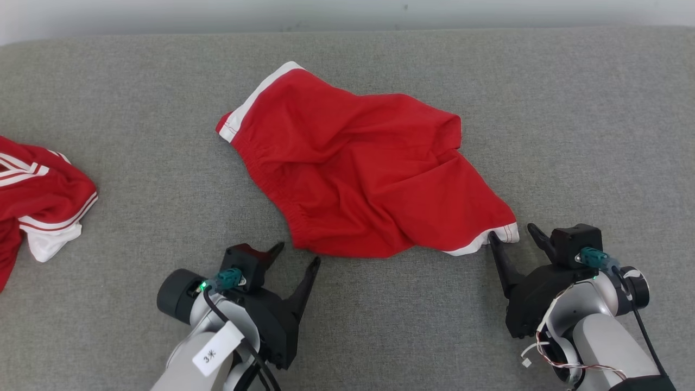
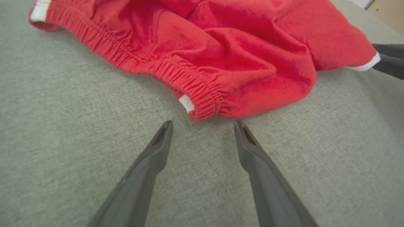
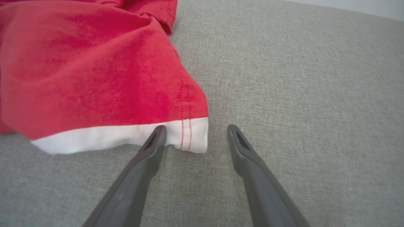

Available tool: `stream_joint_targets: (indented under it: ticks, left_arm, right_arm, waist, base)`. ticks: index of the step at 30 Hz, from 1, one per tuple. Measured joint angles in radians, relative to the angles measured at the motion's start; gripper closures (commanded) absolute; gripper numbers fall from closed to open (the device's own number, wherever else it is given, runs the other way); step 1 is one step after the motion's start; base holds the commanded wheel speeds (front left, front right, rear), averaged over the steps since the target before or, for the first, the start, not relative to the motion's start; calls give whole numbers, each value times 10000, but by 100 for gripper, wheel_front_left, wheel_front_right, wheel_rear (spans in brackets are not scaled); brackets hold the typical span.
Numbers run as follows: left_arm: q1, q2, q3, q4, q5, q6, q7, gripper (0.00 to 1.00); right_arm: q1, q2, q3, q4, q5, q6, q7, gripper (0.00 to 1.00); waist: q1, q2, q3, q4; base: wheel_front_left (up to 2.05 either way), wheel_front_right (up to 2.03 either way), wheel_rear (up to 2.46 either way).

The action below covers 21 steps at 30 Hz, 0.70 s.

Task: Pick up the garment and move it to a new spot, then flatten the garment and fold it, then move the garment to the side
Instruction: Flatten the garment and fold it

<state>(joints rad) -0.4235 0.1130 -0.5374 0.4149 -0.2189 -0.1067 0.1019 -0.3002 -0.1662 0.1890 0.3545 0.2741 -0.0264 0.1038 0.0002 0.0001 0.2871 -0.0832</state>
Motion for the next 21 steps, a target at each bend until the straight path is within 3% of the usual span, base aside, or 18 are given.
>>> stream_joint_targets:
  ticks: [9, 10, 11, 12, 13, 14, 15, 17, 19, 21]
  left_arm:
    - [-376, -130, -92, 596, -2, -56, -508, 0]
    - [-379, -142, -161, 652, -2, -82, -522, 31]
    - [-381, -155, -184, 711, -2, -81, -589, 72]
    - [-391, -159, -201, 775, -2, -82, -650, 100]
    - [-439, -171, -230, 840, -2, -82, -686, 100]
    - [-534, -186, -238, 905, -4, -82, -694, 100]
    - [-616, -188, -240, 924, -4, -82, -782, 100]
    - [-764, -199, -263, 1030, -4, -92, -861, 100]
    - [-792, -219, -290, 1175, -4, -94, -932, 100]
    - [-791, -219, -318, 1310, -6, -94, -978, 100]
  right_arm:
    - [-154, 130, 52, 395, -2, 2, -176, 0]
    - [-201, 144, 54, 397, -2, 6, -236, 0]
    - [-229, 169, 71, 405, -2, 15, -253, 0]
    - [-283, 197, 109, 462, -2, 33, -259, 2]
    - [-336, 224, 111, 508, -2, 61, -272, 38]
    - [-378, 226, 105, 548, -2, 59, -332, 51]
    - [-392, 224, 102, 568, -2, 61, -341, 53]
    - [-393, 224, 104, 640, -2, 88, -355, 65]
    - [-397, 221, 96, 681, -2, 88, -437, 94]
    - [-409, 222, 92, 750, -2, 88, -445, 100]
  waist:
    - [-1, 0, -40, -39]
    - [-1, 1, -43, -47]
    - [-2, 0, -42, -58]
    - [-2, 0, -39, -79]
    - [-2, 1, -38, -99]
    - [-2, 0, -37, -114]
    - [-1, 0, -37, -126]
    - [-2, 0, -38, -146]
    - [-2, 0, -46, -161]
    - [-2, 0, -63, -171]
  base:
    - [0, 0, 0]
    - [0, 0, 0]
    - [0, 0, 0]
    - [0, 0, 0]
    - [0, 0, 0]
    - [0, 0, 0]
    - [0, 0, 0]
    - [0, 0, 0]
    - [0, 0, 0]
    - [0, 0, 0]
